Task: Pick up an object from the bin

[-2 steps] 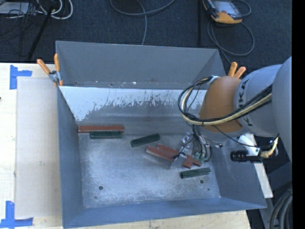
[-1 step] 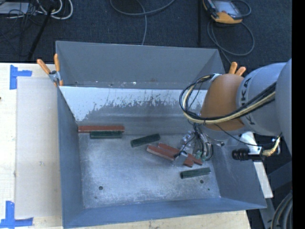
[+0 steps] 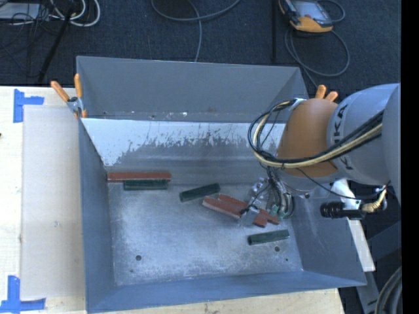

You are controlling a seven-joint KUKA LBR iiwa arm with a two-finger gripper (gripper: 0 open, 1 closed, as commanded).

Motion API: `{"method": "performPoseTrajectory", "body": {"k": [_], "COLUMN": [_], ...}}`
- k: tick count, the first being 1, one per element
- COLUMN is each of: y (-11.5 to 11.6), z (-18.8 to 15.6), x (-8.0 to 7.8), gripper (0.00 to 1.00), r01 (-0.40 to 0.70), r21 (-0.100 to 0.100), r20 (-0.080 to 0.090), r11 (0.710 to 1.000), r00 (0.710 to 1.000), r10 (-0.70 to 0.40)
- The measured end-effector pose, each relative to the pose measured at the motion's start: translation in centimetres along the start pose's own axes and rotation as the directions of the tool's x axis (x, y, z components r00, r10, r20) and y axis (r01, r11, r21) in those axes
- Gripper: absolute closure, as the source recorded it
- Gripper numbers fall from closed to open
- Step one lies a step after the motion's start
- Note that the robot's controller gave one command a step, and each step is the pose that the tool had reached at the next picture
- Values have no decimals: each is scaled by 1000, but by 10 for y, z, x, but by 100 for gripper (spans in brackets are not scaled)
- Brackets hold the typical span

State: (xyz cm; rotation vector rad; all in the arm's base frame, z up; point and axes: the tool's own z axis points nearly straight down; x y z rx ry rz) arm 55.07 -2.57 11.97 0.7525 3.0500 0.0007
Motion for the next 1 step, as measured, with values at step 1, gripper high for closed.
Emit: {"method": "performPoseTrajectory", "body": {"k": [1], "y": [0], "z": [-3], "x": [0], "gripper": [100], "r01": [1], "r21": [0], "r20": [0], "r11": [1000], "r00": [1000], "r10": [-1]}}
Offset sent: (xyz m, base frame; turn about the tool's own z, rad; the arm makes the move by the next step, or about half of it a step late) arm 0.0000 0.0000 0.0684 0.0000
